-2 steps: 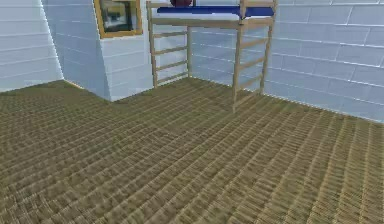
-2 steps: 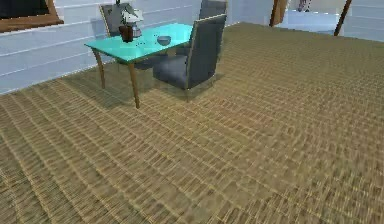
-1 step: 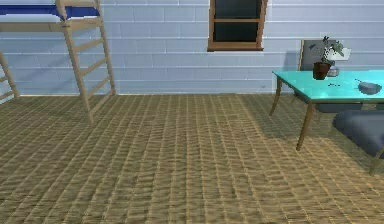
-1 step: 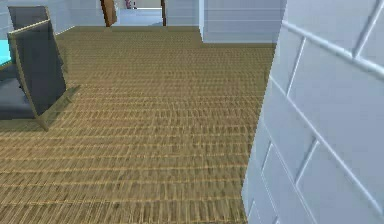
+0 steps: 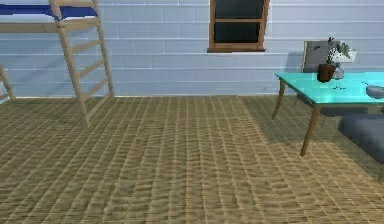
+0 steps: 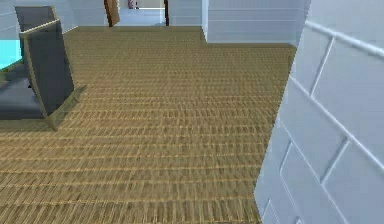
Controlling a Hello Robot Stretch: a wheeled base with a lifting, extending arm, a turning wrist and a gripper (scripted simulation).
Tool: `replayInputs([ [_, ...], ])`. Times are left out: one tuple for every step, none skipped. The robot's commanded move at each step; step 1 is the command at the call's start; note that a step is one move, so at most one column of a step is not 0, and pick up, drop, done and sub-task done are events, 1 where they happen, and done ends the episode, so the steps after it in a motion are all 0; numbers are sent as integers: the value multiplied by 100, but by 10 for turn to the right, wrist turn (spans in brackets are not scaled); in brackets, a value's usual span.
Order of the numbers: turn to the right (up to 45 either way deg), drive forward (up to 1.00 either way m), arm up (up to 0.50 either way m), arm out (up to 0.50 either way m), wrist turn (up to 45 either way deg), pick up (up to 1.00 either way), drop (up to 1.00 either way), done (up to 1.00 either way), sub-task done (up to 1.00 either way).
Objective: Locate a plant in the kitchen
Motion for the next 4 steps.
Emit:
replayInputs([
  [-450,0,0,0,0,0,0,0,0],
  [-390,0,0,0,0,0,0,0,0],
  [0,100,0,0,0,0,0,0,0],
  [-90,0,0,0,0,0,0,0,0],
])
